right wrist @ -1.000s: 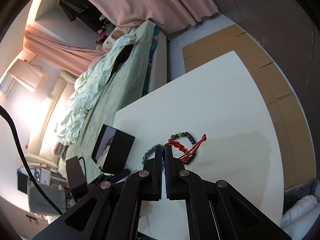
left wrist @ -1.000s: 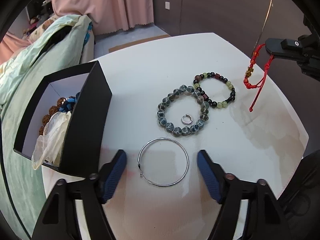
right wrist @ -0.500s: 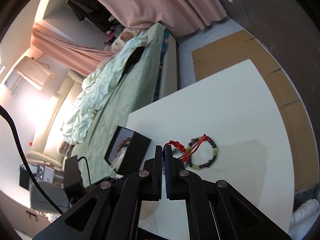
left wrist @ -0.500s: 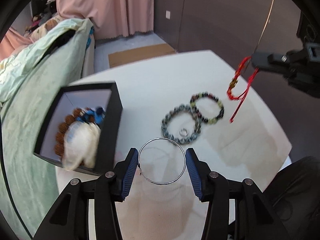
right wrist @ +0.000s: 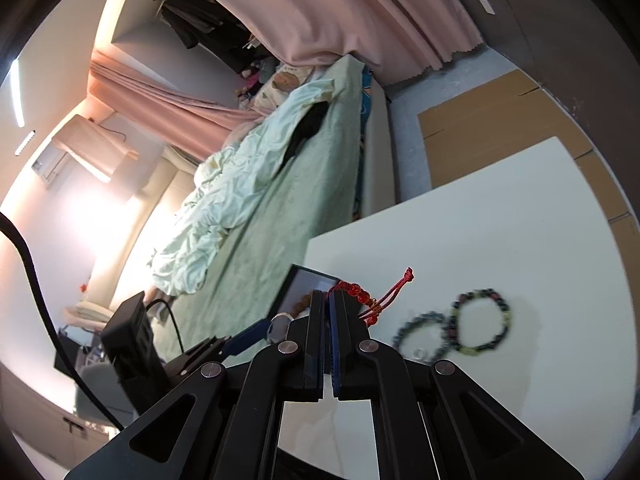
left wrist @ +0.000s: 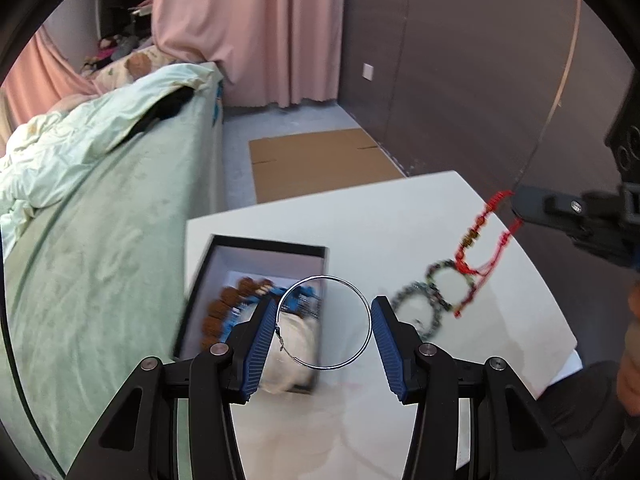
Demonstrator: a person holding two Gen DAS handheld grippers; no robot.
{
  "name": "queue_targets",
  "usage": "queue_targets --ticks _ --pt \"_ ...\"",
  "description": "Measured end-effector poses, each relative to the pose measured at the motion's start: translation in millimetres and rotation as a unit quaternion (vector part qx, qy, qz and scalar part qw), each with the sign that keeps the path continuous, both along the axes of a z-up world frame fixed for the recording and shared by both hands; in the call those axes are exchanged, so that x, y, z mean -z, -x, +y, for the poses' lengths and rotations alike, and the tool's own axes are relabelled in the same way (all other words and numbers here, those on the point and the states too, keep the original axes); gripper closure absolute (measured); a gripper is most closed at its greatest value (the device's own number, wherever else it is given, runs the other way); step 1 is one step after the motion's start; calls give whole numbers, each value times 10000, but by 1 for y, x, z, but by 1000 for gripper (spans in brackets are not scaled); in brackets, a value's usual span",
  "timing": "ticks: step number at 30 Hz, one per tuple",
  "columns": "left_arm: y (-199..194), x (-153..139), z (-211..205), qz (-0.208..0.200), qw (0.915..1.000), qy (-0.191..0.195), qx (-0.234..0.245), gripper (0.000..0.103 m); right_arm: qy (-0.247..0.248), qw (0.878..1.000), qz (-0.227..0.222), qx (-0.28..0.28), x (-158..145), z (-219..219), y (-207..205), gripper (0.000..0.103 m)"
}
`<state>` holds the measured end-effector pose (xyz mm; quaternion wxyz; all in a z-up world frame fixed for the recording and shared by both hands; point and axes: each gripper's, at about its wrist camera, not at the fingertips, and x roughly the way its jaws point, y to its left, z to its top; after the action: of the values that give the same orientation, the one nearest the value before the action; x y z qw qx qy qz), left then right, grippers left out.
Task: Organize jewelry
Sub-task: 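Carry the silver bangle into the black box and open the left gripper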
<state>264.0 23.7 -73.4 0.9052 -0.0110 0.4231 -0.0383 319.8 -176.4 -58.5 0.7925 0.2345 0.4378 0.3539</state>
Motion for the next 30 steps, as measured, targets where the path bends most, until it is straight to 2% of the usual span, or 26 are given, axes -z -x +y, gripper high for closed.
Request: queue_targets --ticks 6,7,8,11,20,30 --pt "-12 -6 25 0 9997 -20 -257 50 -105 9998 -87 -145 -8 25 6 99" --pt "-14 -6 29 24 9996 24 -294 44 -128 9997 -86 -176 -8 30 7 99" --pt "-15 -8 36 26 9993 93 -360 32 -139 9997 -79 -202 -8 33 8 99" --pt "-11 -14 47 -136 9985 150 -500 16 -194 9993 -60 -307 -7 47 8 99" --pt "9 -19 79 -224 9965 178 -789 16 -298 9977 -42 -614 -5 82 10 99" --pt "30 -25 96 -269 9950 234 -934 16 -160 9969 -4 -775 -1 112 4 99"
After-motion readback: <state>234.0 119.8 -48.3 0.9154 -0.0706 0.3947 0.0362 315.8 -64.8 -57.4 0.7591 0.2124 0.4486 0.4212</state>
